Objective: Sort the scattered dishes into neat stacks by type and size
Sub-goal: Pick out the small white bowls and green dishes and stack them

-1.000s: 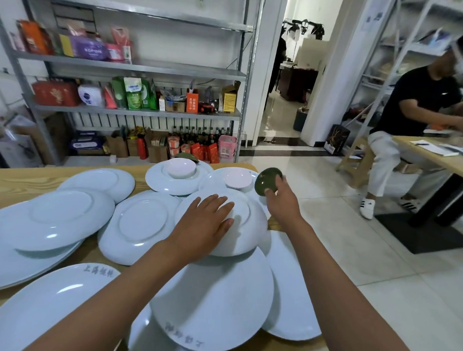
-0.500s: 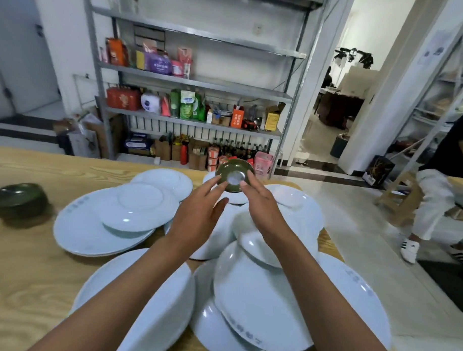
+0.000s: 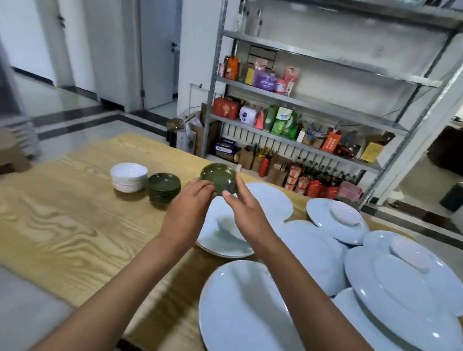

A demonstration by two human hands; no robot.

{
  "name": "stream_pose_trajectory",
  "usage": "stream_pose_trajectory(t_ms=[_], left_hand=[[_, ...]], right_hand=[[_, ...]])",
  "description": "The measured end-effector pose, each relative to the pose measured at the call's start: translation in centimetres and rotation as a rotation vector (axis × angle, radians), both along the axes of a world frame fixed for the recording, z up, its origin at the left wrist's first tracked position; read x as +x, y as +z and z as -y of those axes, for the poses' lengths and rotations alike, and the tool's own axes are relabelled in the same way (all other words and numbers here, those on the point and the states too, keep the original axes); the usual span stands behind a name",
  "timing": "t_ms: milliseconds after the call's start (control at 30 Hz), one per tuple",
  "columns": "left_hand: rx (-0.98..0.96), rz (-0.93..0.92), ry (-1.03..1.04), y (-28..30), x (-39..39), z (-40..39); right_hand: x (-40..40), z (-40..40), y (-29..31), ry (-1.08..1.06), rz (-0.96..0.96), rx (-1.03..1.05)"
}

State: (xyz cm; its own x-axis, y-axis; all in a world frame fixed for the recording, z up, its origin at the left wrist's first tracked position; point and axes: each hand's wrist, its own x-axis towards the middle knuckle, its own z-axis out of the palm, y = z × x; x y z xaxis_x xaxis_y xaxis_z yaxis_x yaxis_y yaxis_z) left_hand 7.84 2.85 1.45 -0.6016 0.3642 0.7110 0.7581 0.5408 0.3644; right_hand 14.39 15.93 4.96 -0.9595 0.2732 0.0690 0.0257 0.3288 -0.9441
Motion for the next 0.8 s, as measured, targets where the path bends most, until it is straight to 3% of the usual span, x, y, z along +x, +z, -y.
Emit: stream_pose_trajectory(t_ms=[67,167,233,567,700,800], left_hand=[[0.028,0.001,0.053,-0.5,-2.1,2.7],[0.064,0.091,0.133,-1.3,-4.5,5.6],[0.071,0.137,0.19,-2.1,-6.1,6.8],[-0.028,0.325,0.3,-4.0,-11.1,7.6],[-0.178,0.425,0.324,-4.8,-11.5,7.8],[-0.431,0.339,0.375,-4.9,-11.0,7.9]], right_hand=[[-1.8,2.2,-0.7,0.048,0.022,0.142],[-4.0,4.4,-2.6,0.082,0.028,0.543],[-5.1,5.5,-3.7,0.119,0.034,0.654],[-7.9,6.4,-5.6,0.172,-0.002,0.903],[-8.2,5.7,-5.2,0.154,0.008,0.907],[-8.0,5.2,-4.9,0.131,0.043,0.826]])
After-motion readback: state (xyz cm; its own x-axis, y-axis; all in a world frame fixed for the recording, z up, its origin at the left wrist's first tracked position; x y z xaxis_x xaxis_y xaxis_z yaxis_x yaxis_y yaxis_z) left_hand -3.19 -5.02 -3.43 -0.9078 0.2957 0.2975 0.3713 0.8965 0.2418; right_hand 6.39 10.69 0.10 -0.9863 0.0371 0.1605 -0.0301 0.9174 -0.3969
